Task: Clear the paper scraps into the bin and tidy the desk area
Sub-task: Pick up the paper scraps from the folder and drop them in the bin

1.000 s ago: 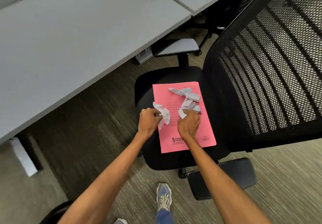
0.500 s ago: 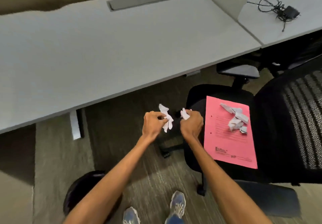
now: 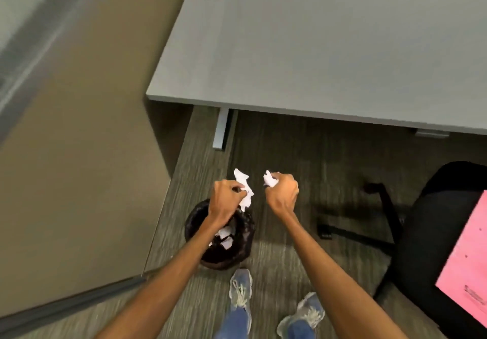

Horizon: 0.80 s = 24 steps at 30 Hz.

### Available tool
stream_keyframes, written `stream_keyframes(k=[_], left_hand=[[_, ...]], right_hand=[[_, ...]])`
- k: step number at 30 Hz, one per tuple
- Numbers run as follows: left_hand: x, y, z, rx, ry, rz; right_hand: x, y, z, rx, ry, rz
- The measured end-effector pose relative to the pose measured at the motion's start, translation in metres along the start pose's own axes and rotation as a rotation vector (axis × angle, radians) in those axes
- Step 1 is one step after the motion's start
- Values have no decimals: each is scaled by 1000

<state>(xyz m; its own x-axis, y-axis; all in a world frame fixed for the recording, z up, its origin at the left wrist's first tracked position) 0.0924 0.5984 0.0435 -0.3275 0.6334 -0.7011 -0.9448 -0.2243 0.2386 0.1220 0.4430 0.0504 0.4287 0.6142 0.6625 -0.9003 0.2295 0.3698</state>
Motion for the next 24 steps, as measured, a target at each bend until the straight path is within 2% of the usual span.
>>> stream_keyframes(k=[5, 11, 17, 24], left_hand=[[94, 17, 14, -12, -34, 170], [170, 30, -3, 0, -72, 305], [207, 31, -19, 69, -35, 368], [228, 26, -24, 151, -133, 369]], right_hand=[[-1, 28, -95, 204, 60, 3], [-35, 38, -177, 383, 175, -19], [-61, 36, -223, 584, 330, 19], [-80, 31, -247, 704, 307, -48]])
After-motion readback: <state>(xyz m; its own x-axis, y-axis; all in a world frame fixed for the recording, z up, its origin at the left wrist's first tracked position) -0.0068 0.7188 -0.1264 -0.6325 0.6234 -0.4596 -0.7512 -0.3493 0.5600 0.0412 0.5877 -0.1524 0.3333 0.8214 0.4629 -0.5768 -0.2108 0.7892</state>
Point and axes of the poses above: each hand's wrist, its own y-axis away from the middle knuckle, its own z-axis out of the back of the hand, x = y × z, the point moved 2 cm from there along -y, towards the middle knuckle, and after that the axes turned 1 degree about x, right-handed, at the moved point
